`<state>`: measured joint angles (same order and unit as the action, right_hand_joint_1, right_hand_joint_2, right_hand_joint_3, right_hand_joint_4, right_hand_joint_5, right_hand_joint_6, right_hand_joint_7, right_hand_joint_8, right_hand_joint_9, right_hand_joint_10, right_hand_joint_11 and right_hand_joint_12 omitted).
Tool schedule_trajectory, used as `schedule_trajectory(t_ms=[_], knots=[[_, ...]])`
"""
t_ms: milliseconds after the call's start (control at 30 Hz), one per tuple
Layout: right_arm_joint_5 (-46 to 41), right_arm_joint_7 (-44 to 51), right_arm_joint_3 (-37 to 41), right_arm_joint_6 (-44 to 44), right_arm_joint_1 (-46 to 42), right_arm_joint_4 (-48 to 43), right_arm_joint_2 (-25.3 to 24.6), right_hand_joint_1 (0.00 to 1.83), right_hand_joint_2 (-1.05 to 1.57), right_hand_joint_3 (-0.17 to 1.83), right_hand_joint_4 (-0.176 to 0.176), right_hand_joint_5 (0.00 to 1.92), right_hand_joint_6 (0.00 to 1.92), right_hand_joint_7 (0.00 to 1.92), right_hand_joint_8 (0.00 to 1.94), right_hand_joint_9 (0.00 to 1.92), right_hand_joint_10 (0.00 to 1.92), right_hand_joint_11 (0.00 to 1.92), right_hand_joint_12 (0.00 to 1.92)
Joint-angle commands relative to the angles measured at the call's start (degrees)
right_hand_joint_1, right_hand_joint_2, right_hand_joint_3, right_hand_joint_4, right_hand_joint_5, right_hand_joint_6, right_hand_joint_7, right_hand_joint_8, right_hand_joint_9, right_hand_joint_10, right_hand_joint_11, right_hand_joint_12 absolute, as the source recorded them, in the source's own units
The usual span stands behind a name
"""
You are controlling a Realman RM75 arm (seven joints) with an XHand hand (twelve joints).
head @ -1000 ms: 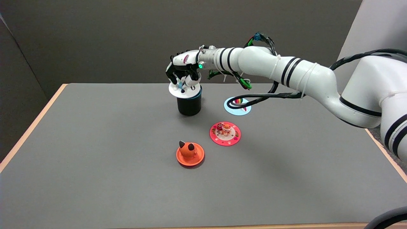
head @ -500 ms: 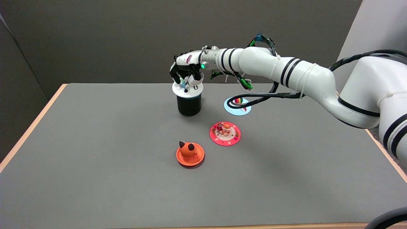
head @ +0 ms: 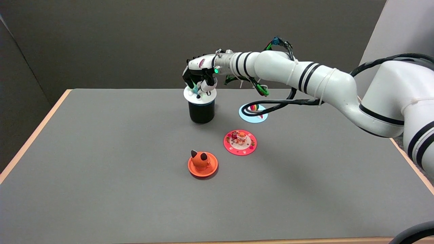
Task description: Place the white cup lid onto the cup.
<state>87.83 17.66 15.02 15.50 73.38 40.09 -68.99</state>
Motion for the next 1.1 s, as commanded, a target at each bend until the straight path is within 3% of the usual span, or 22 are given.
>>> schedule_trajectory(t_ms=[33, 67, 100, 133, 167, 300, 367, 433, 567, 600, 1100], knots=[[-1.79, 0.00, 0.15, -1.40, -0.83, -0.40, -0.75, 1.45, 1.18, 0.19, 0.102, 0.54, 1.43, 0.53, 1.81, 0.69, 1.41, 0.58, 0.96], [-1.89, 0.00, 0.00, -1.58, -0.83, -0.48, -0.76, 1.45, 1.18, 0.19, 0.093, 0.54, 1.45, 0.53, 1.81, 0.69, 1.42, 0.57, 0.96], [-1.89, 0.22, -0.02, -1.59, -0.83, -0.48, -0.83, 1.45, 1.18, 0.19, 0.110, 0.55, 1.42, 0.53, 1.81, 0.69, 1.42, 0.59, 0.96], [-1.82, 0.39, -0.16, -1.59, -0.83, -0.48, -0.84, 1.42, 1.19, 0.19, 0.078, 0.56, 1.46, 0.53, 1.80, 0.69, 1.41, 0.58, 0.96], [-1.67, 0.47, -0.17, -1.45, -0.83, -0.48, -0.84, 1.27, 1.23, 0.17, -0.059, 0.57, 1.66, 0.52, 1.79, 0.68, 1.40, 0.56, 0.98], [-1.49, 0.56, -0.26, -1.27, -0.83, -0.72, -0.84, 1.28, 1.23, 0.18, -0.063, 0.58, 1.64, 0.53, 1.78, 0.69, 1.39, 0.57, 0.99], [-1.57, 0.56, -0.41, -1.43, -0.99, -1.03, -0.84, 1.45, 1.15, 0.26, 0.089, 0.49, 1.53, 0.53, 1.81, 0.69, 1.42, 0.56, 0.99], [-1.65, 0.56, -0.41, -1.59, -1.22, -1.19, -0.84, 1.28, 1.22, 0.22, -0.061, 0.57, 1.66, 0.52, 1.79, 0.68, 1.41, 0.55, 1.00], [-1.50, 0.56, -0.25, -1.27, -1.46, -1.21, -0.60, 1.25, 1.22, 0.24, -0.052, 0.57, 1.67, 0.50, 1.80, 0.66, 1.42, 0.55, 0.95], [-1.49, 0.56, -0.18, -1.20, -1.54, -1.21, -0.52, 1.04, 1.25, 0.27, 0.036, 0.58, 1.65, 0.53, 1.74, 0.60, 1.27, 0.55, 0.93], [-1.49, 0.56, 0.14, -1.59, -1.94, -0.79, 0.04, 1.04, 1.28, 0.22, 0.023, 0.58, 1.62, 0.49, 1.77, 0.55, 1.24, 0.55, 0.84]])
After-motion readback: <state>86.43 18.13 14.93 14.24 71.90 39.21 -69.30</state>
